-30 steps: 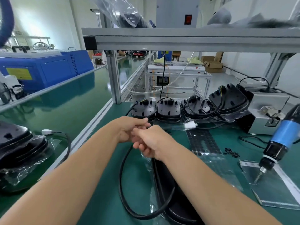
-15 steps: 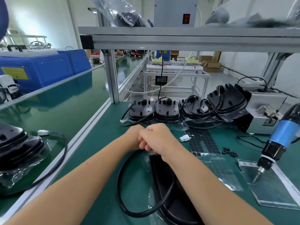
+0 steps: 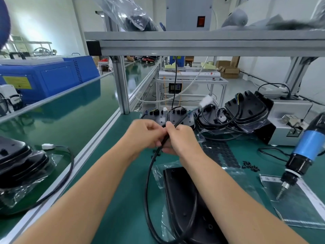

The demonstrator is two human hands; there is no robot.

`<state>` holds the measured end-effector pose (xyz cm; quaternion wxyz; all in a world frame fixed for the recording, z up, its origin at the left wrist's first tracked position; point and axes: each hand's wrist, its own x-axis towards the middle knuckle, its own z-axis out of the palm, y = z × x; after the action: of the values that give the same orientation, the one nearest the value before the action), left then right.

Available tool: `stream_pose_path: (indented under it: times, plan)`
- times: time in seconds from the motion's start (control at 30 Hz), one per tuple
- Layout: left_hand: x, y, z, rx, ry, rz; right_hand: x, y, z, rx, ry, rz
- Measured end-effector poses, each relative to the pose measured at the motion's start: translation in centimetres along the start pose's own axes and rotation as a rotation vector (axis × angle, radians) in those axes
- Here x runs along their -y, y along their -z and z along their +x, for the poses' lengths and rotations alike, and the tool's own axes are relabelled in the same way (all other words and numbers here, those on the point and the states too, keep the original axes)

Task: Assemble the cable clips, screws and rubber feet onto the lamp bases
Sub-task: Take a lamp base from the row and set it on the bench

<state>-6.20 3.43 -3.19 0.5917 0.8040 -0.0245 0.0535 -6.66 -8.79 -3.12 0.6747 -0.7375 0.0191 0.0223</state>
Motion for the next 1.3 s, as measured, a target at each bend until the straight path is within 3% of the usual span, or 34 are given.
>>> stream_pose_path:
  times: [0.07, 0.1, 0.23, 0.37, 0.6, 0.8, 0.93, 1.13, 1.3]
  plan:
    - [-1.2, 1.0, 0.8, -0.183, -0.006, 0.019, 0.5, -0.5, -0.4, 0.071, -0.019, 0.06]
    - [-1.9, 1.4, 1.3, -0.185, -0.028, 0.028, 0.7, -0.8, -0.7, 0.121, -0.035, 0.044]
    - [-4.5, 1.3, 2.5, 0.093, -0.068, 0.084, 1.2, -2.4, -1.3, 0.273, -0.063, -0.105]
    - [-5.3, 1.0, 4.0, 0.146, -0.051, 0.099, 2.0, -3.1, -1.5, 0.304, -0.08, -0.102]
    - [-4.5, 3.8, 7.4, -0.152, 0.376, -0.487, 2.8, -3.3, -3.7, 0.365, -0.096, 0.106]
    - [-3.1, 6.1, 9.2, -0.313, 0.432, -0.585, 3.3, -5.1, -6.4, 0.427, -0.088, 0.1]
    - [-1.3, 7.9, 10.2, -0.372, 0.432, -0.492, 2.8, -5.7, -7.7, 0.467, -0.043, 0.032]
    - [1.3, 7.1, 10.1, -0.311, 0.473, -0.423, 2.4, -4.4, -7.8, 0.474, 0.016, -0.086]
    - [1.7, 5.1, 7.4, -0.04, 0.549, -0.402, 1.9, -3.3, -7.5, 0.486, -0.026, -0.101]
